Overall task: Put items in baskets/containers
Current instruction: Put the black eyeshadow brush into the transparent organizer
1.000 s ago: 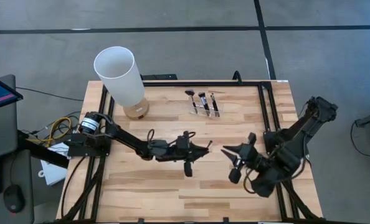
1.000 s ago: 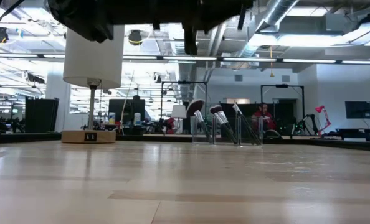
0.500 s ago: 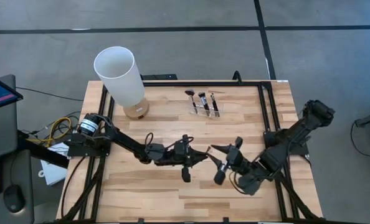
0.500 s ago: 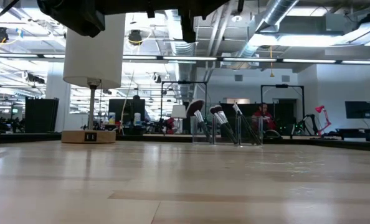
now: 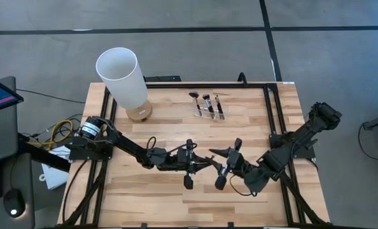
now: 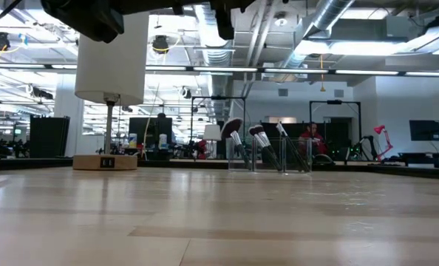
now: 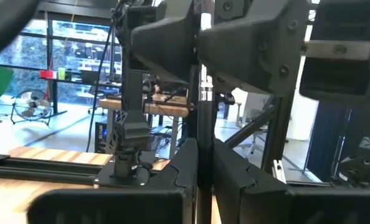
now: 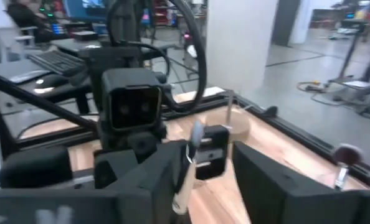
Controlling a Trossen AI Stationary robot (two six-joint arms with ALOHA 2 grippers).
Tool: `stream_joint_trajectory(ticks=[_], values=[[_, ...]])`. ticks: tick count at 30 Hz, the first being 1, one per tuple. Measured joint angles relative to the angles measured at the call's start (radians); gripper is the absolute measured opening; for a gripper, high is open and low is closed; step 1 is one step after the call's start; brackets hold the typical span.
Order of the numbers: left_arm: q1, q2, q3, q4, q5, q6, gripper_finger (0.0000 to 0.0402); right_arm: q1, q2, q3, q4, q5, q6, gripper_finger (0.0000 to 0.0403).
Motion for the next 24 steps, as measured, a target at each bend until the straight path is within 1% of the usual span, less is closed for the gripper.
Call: stream_joint_trajectory(ticks=[5,7,8,10,13,17,19,21,24], values=[[0.004,0.0,0.0,0.008,-0.003,0.012,0.0026,-0.016,0.0,0.0,0.019,-0.073,-0.014,0.0057],[0.006,0.0,0.0,0.027,-0.002,0.032,0.0026,-0.015,0.0,0.0,0.022,-0.087,-0.03,0.0025],[0.007,0.001,0.0,0.036,0.0,0.042,0.0026,-0.015,0.0,0.0,0.027,-0.097,-0.033,0.0015],[0.013,0.002,0.0,0.043,-0.001,0.061,0.0026,-0.015,-0.001,0.001,0.03,-0.105,-0.053,0.0013],[0.017,0.002,0.0,0.052,-0.001,0.075,0.0028,-0.016,-0.008,0.0,0.027,-0.105,-0.094,0.0023],[0.033,0.0,0.0,0.059,-0.002,0.076,0.0039,-0.029,-0.017,0.0,0.029,-0.106,-0.147,0.001],[0.043,-0.002,0.0,0.062,-0.01,0.066,0.0049,-0.042,-0.02,0.0,0.027,-0.106,-0.175,0.0011],[0.046,-0.003,0.0,0.062,-0.053,0.04,0.0061,-0.062,-0.022,0.0,0.015,-0.105,-0.199,0.0014],[0.044,-0.01,0.0,0.056,-0.148,0.059,0.0081,-0.097,-0.039,-0.001,-0.039,-0.109,-0.201,0.0008]])
